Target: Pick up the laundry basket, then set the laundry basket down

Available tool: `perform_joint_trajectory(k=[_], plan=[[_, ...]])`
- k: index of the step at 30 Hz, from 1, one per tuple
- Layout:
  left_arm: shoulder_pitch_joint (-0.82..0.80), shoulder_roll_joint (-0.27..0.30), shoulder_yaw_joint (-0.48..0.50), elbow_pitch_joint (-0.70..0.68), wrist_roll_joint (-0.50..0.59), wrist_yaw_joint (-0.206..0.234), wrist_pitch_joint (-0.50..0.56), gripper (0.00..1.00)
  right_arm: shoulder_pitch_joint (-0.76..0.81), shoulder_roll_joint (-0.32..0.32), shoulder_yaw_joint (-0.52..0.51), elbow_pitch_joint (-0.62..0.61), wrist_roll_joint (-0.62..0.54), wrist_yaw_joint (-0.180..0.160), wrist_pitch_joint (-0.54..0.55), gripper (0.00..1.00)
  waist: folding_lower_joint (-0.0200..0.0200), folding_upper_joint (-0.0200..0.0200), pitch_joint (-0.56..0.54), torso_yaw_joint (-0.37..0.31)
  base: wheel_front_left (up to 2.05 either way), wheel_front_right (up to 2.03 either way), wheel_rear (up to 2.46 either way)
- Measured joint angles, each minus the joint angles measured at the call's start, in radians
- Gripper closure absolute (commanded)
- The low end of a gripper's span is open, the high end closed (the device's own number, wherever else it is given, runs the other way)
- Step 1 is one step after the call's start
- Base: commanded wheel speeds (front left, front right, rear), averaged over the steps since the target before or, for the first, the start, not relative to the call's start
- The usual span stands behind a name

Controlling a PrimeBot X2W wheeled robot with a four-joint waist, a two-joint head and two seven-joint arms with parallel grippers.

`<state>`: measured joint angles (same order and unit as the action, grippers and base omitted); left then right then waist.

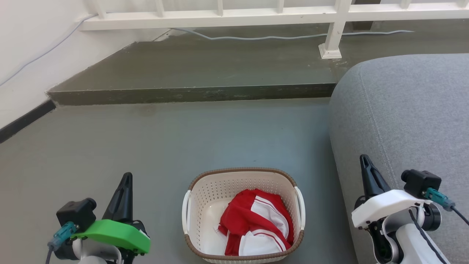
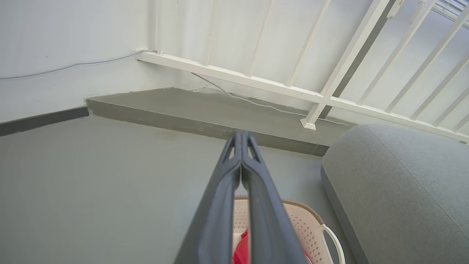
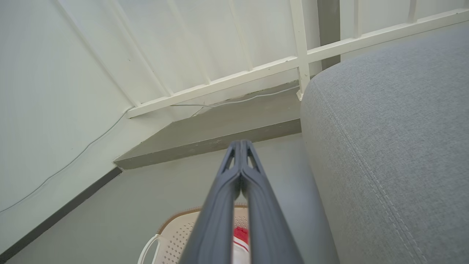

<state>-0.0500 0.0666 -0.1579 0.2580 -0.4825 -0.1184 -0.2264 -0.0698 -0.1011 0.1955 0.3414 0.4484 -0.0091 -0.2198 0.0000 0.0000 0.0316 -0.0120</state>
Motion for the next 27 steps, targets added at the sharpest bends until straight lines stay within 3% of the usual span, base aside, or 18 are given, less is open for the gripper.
perform_joint_trajectory(k=[27], plan=[[0.0, -0.013, 0.065, 0.01, -0.321, 0.0, 0.103, 1.0, -0.002, 0.011, -0.094, -0.006, 0.333, 0.035, 0.1, 1.0, 0.0, 0.0, -0.009, 0.003, 0.0, 0.0, 0.0]])
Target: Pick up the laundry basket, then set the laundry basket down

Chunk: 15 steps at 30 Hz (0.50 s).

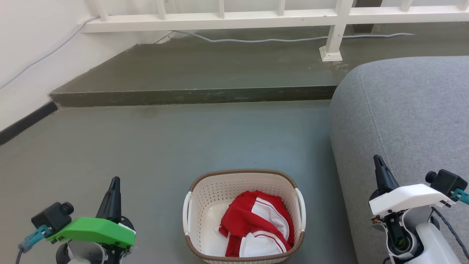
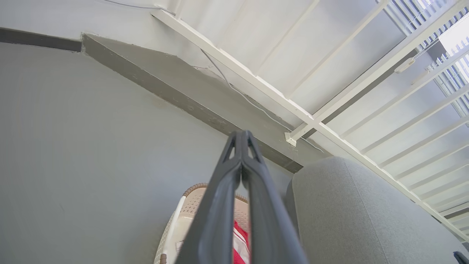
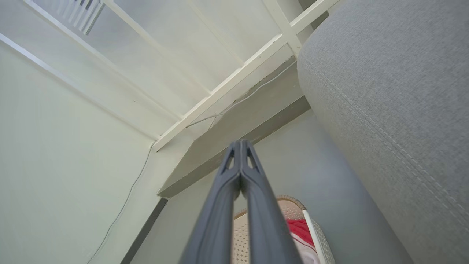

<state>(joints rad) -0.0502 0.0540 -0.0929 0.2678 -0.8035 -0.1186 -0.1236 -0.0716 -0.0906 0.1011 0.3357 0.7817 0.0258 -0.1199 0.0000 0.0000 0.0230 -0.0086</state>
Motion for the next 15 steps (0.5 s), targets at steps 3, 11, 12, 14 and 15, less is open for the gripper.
perform_joint_trajectory(k=[3, 11, 12, 14, 15], plan=[[0.0, 0.0, 0.007, 0.001, -0.04, 0.0, 0.009, 1.0, 0.0, 0.003, -0.009, -0.001, 0.035, 0.001, 0.01, 1.0, 0.0, 0.0, -0.001, 0.0, 0.0, 0.0, 0.0], [0.0, -0.002, 0.029, 0.005, -0.131, 0.0, 0.039, 1.0, 0.0, 0.014, -0.039, -0.005, 0.135, 0.013, 0.038, 1.0, 0.0, 0.0, -0.003, 0.001, 0.0, 0.0, 0.0], [0.0, -0.003, 0.03, 0.005, -0.143, 0.0, 0.042, 1.0, 0.0, 0.015, -0.042, -0.006, 0.146, 0.018, 0.043, 1.0, 0.0, 0.0, -0.004, 0.001, 0.0, 0.0, 0.0], [0.0, -0.003, 0.034, 0.005, -0.171, 0.0, 0.049, 1.0, 0.0, 0.017, -0.052, -0.007, 0.168, 0.018, 0.051, 1.0, 0.0, 0.0, -0.004, 0.002, 0.0, 0.0, 0.0], [0.0, -0.003, 0.037, 0.005, -0.18, 0.0, 0.053, 1.0, 0.0, 0.018, -0.057, -0.007, 0.181, 0.018, 0.056, 1.0, 0.0, 0.0, -0.005, 0.002, 0.0, 0.0, 0.0]])
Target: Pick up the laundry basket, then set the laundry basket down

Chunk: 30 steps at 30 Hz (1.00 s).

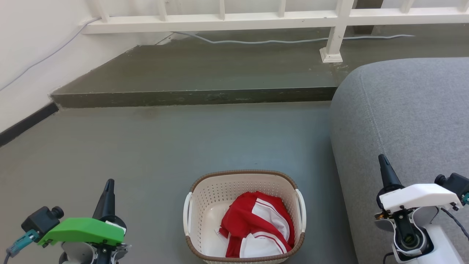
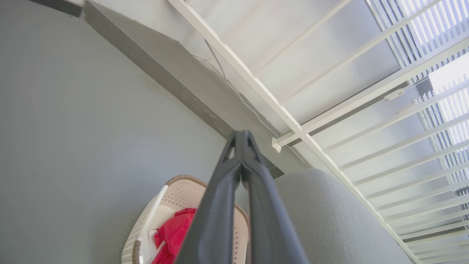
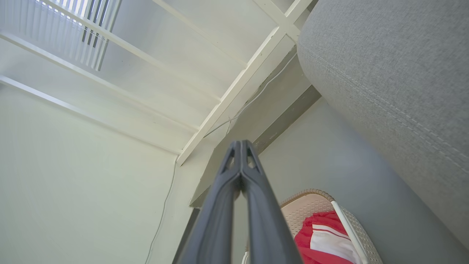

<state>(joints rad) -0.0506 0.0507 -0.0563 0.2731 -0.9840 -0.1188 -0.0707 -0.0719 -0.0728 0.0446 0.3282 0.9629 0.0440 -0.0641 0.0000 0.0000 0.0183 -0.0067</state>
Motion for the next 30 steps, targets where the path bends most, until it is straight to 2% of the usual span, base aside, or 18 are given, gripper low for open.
perform_joint_trajectory(k=[30], plan=[[-0.002, -0.004, 0.084, 0.003, -0.367, -0.001, 0.107, 1.0, 0.0, 0.014, -0.109, -0.024, 0.378, 0.044, 0.105, 1.0, 0.0, 0.0, -0.01, 0.004, 0.0, 0.0, 0.0]])
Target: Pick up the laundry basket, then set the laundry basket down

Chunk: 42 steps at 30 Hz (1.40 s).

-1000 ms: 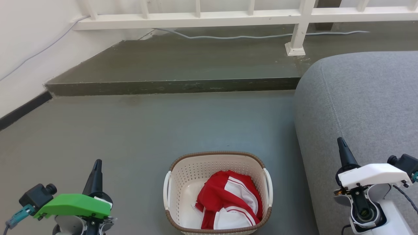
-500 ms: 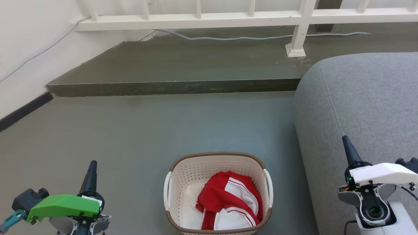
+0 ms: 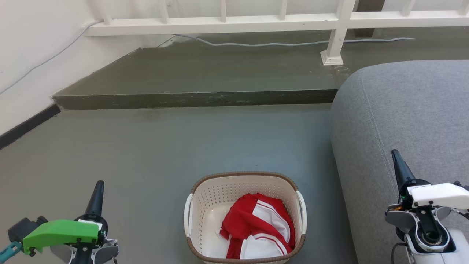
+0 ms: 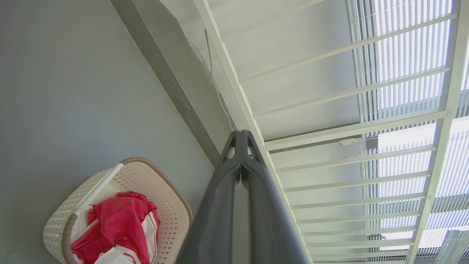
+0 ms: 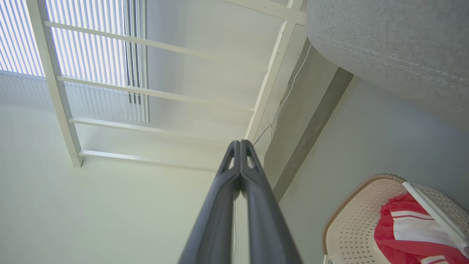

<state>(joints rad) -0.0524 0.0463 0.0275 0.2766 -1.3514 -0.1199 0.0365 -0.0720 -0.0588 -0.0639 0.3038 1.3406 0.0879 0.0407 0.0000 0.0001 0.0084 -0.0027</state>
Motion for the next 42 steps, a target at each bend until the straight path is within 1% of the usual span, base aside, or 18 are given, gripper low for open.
perform_joint_trajectory(k=[16, 21, 42], plan=[[-0.002, -0.004, 0.039, 0.001, -0.188, 0.0, 0.054, 1.0, 0.0, 0.018, -0.059, -0.009, 0.194, 0.026, 0.055, 1.0, 0.0, 0.0, -0.005, 0.002, 0.0, 0.0, 0.0], [-0.005, -0.006, 0.049, 0.001, -0.244, 0.0, 0.073, 1.0, 0.0, 0.02, -0.073, -0.013, 0.253, 0.027, 0.071, 1.0, 0.0, 0.0, -0.006, 0.003, 0.0, 0.0, 0.0], [-0.009, -0.009, 0.053, 0.001, -0.248, -0.003, 0.074, 1.0, 0.0, 0.021, -0.076, -0.016, 0.258, 0.031, 0.072, 1.0, 0.0, 0.0, -0.006, 0.003, 0.0, 0.0, 0.0]])
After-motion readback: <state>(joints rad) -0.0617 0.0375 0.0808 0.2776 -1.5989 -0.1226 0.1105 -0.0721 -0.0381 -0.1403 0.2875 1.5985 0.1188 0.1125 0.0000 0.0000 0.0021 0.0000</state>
